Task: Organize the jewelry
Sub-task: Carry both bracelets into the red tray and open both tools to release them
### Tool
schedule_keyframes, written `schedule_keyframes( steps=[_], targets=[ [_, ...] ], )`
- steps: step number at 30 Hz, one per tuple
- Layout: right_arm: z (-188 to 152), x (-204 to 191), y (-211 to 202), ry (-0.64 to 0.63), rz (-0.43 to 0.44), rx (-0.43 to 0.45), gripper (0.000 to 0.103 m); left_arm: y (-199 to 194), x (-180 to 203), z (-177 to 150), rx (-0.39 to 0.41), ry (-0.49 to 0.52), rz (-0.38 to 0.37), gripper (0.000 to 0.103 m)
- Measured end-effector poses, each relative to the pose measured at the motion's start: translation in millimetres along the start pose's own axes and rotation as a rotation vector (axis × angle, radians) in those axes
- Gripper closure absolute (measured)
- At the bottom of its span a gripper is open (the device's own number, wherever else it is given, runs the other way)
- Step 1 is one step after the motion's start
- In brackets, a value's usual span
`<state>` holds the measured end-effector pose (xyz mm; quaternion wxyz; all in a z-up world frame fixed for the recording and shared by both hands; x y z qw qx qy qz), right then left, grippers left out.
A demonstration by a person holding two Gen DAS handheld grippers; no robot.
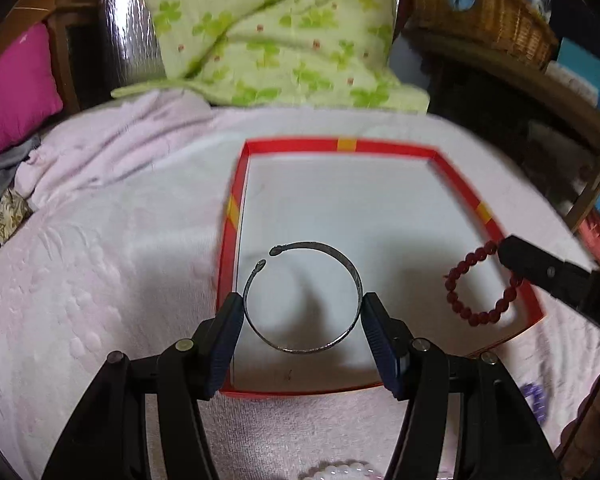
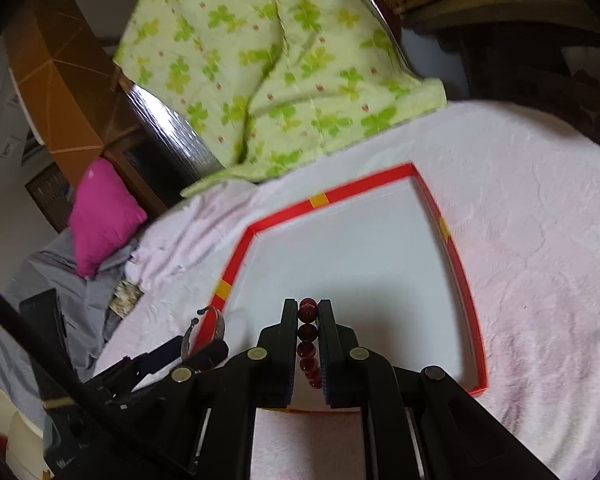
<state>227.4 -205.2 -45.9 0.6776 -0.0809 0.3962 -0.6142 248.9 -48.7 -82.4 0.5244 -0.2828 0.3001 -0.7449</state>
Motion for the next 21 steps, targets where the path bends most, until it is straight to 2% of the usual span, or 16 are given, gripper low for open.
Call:
schedule_keyframes(
  steps=[6,11,13,16,19,21],
  targets=[
    [-7.3,16.9,18.3,0.019,-0.047,-0.058,0.089,13.3,5.2,-19.4,-0.072,0.051,0.018,0.040],
    [-14.7,35.6,19.9,0.062,-0.066,-0.120,0.089,12.2,4.1,-28.7,-0.118,-0.028,-0.049,0.040],
    [-17.3,41.1,19.8,0.068,-0.072,-0.139,0.083,9.7,5.2,-29.9,-0.125,-0.028,-0.050,0.040],
    [-19.2,48.2,19.9,0.057,-0.094,-0.163,0.083,5.6,7.6,-31.8,-0.132,-0.028,-0.048,0.040],
    [-29.4,57.9,23.3,0.074,-0.118,-0.235,0.083,0.9,9.5,-35.2,-0.140,-0.020,-0.043,0.040],
    [-33.0,60.1,21.2,0.084,-0.105,-0.260,0.082,-0.5,11.6,-36.7,-0.142,-0.012,-0.034,0.040]
  ],
)
Point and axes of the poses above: each gripper's, at about its wrist camera, not at the fingertips, and y roughly the way its jaws point, x to its right, z to its top, the point moved 8 cm from there along y, roughly the way its jaws point, and after that the axes turned 5 degrees about -z, right-handed, at the moved point
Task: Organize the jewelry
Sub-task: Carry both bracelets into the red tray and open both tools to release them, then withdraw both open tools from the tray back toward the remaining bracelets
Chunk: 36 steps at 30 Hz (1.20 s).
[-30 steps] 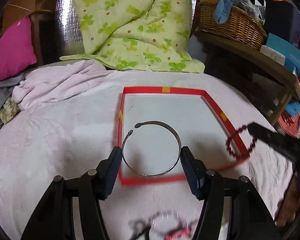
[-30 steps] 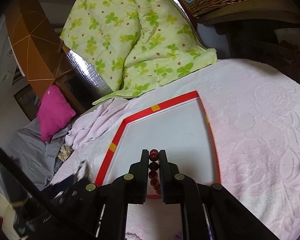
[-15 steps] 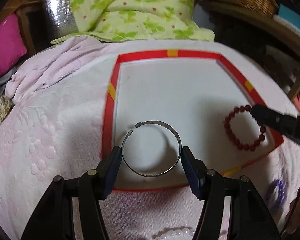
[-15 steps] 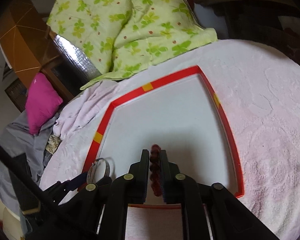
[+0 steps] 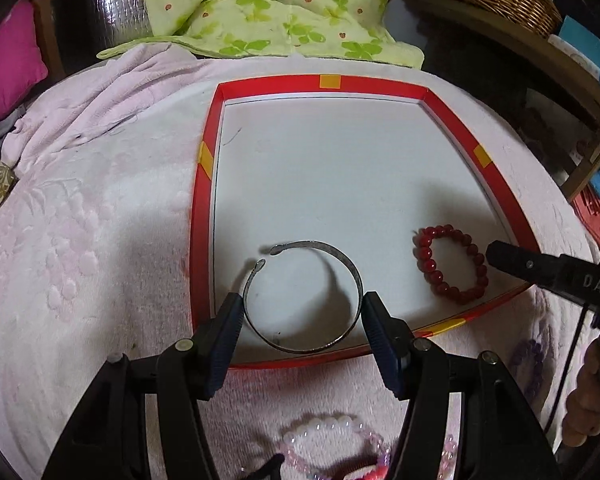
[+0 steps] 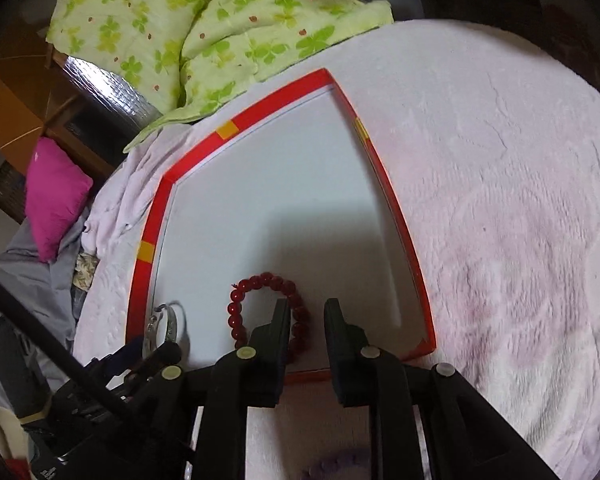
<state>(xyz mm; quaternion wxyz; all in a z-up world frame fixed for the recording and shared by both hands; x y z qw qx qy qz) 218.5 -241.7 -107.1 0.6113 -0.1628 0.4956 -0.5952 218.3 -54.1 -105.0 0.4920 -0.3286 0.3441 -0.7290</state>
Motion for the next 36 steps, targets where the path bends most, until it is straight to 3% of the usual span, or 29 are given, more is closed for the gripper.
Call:
schedule_keyframes(
  steps=[14,22,25,26,27,36],
  targets=[
    [-20.9,-4.8,-9.6,-0.056,0.000,-0.046,0.082,-17.9,4.0,-15.6,-0.006,0.028,0.036,0.040],
    [-3.3,8.6,-42.8,0.005,0.058,0.059,0.083,-39.6,5.3,-21.0,0.045,0.061,0.062,0.040],
    [-1.7,21.4,-60.3,0.018,0.071,0.082,0.067,-52.8,-1.6,-25.3,0.076,0.079,0.095,0.040],
    [-2.4,26.2,-64.7,0.025,0.068,0.086,0.053,-57.2,-4.5,-27.7,0.082,0.080,0.100,0.040],
    [-4.5,31.9,-69.4,0.028,0.064,0.092,0.049,-62.3,-9.6,-31.6,0.088,0.076,0.103,0.040],
    [-31.7,58.6,-92.4,-0.037,0.031,0.079,0.051,-97.8,-44.9,-70.2,0.115,-0.001,0.116,0.040]
  ],
)
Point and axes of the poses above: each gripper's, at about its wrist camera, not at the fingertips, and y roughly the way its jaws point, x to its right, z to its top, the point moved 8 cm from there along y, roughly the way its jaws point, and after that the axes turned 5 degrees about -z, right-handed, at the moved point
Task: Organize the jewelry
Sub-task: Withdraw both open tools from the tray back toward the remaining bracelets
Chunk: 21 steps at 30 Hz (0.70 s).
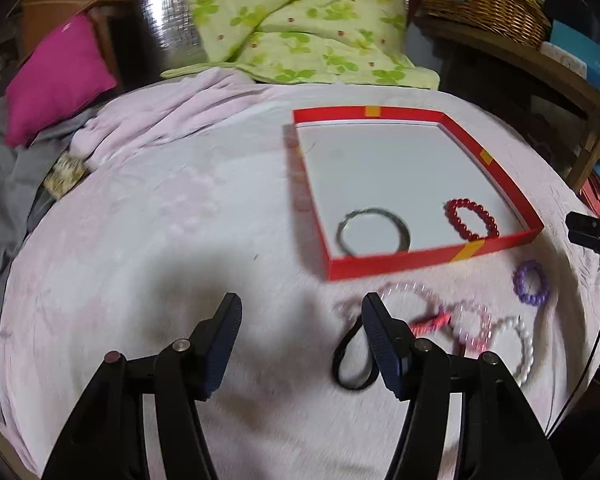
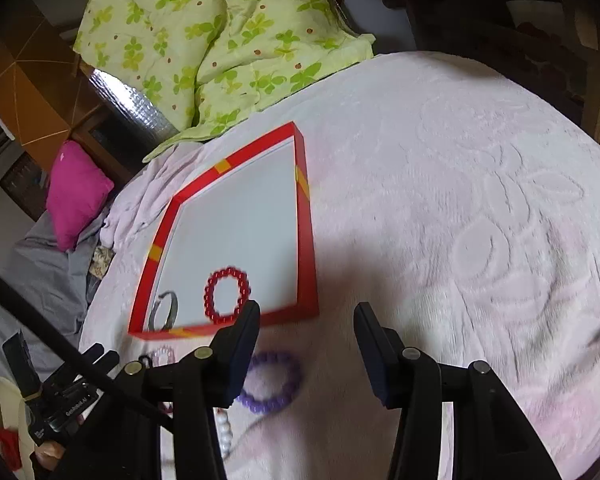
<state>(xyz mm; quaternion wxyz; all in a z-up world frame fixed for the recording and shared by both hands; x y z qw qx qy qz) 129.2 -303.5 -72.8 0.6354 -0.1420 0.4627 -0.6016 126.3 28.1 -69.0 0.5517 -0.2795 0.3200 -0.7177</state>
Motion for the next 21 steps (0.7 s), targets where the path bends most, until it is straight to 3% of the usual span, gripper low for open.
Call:
schedule_keyframes(
  steps=[5,8,12,21],
  targets=[
    [-20.8,-14.9,-4.9,-0.003,0.071,-0.028,0.051,-8.0,7.0,-31.6,-0.026,-0.016,-0.024,0.039],
    [-33.0,-32.4,-0.6,-0.034,0.106,-0.052,0.056,-7.1,22.6,-42.6,-0.043,0.033,-0.051,0.039],
    [-35.1,-27.8,10.2,0.006,0.091,-0.064,0.056,-2.2,44.4,-48.4,-0.050,0.140,-0.050,0.039],
    [-39.2,-10.2,37.5,0.016,0.036,-0.124,0.059,2.1,80.9,-52.5,-0.073,0.213,-0.168,0.039]
  ],
)
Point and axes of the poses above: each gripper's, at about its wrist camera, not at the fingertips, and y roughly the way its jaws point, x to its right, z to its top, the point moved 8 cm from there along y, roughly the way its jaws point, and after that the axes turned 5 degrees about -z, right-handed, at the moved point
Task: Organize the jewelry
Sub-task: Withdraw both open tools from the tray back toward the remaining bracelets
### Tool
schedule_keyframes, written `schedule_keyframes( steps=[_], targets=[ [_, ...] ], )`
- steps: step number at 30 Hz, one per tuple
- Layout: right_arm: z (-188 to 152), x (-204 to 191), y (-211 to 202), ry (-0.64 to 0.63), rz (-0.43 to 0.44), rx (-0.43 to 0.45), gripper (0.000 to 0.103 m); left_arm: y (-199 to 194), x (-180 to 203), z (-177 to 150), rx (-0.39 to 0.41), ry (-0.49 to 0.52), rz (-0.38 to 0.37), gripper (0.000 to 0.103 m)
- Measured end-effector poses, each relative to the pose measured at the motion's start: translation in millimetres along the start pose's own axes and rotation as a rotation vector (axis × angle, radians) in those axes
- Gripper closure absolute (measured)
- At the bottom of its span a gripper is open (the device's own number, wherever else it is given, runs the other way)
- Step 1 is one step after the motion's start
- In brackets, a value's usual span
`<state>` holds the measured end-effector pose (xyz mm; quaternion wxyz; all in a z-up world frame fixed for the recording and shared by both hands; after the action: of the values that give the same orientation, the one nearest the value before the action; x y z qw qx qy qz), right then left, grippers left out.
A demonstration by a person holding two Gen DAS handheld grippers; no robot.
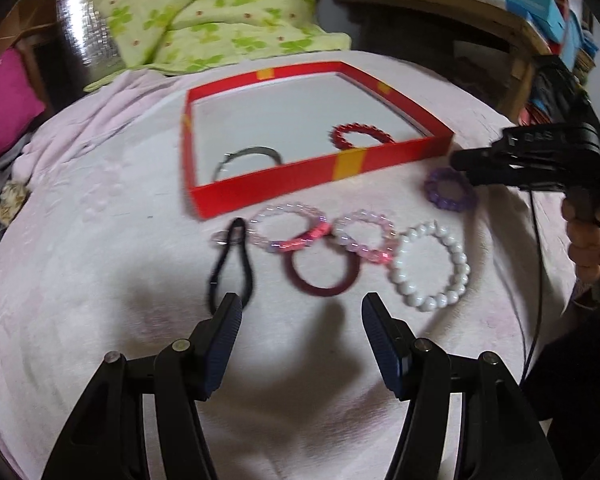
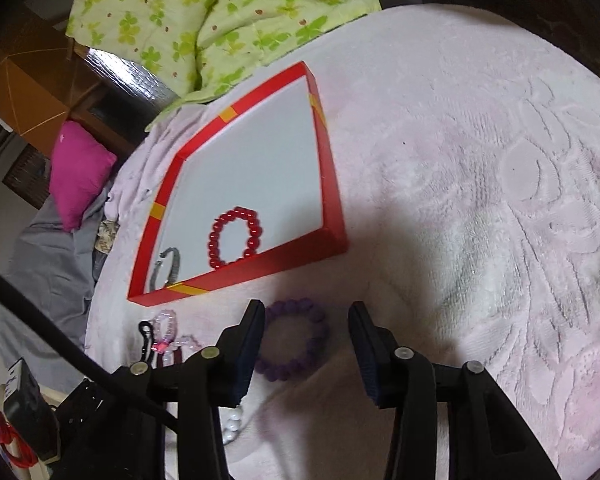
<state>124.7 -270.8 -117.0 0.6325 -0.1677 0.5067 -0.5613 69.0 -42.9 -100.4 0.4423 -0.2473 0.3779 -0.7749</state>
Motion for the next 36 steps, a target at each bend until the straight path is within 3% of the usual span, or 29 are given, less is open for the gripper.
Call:
schedule_keyframes(
  steps=[4,9,13,20,26,32,36],
  targets=[
    [0.4,0.8,5.5,-0.038,-0.029,0.001,0.066,8.8,12.0,-1.6,-0.025,0.014,-0.028,0.039],
    [-1.6,-2.2,6.5,-0.143,-0.145,0.013,0.091,17.1,26.3,-0.3,-0.046,0.004,-0.087,0.040],
    [-3.2,-13.5,4.2,-0.233,-0.213,0.048,0.093,22.4,35.4,3.1,-0.054,-0.041,-0.157,0.039],
    [-1.2,-42.4,-6.2,-0.286,-0.153,0.088,0.093,26.5,35.4,10.0,-0.049,-0.118,-0.214,0.040],
    [-8.8,-32.8,11.7,-0.253,-0.200,0.012,0.093,30.5,38.9,11.2,-0.050,-0.090,-0.187,0.040],
    [-12.6,-31.6,12.4,-0.260,-0.212,0.006,0.092,34.1,43.8,9.6,-0.051,-0.015,-0.107,0.039],
    [-14.1,-34.0,15.0,-0.264,-0.229,0.006,0.092,36.5,43.3,9.8,-0.057,0.002,-0.092,0.039]
  ],
)
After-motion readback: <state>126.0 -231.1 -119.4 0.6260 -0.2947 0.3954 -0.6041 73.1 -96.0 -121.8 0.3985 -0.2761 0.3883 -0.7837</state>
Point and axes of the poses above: each gripper's, at about its wrist camera, not at the fingertips, and y roughly the way its jaws point, x to its right, z to its top, the point moved 8 cm from there along y, roughly the way its jaws point, and after that the axes turned 5 degrees about -z, right-handed, at the moved point
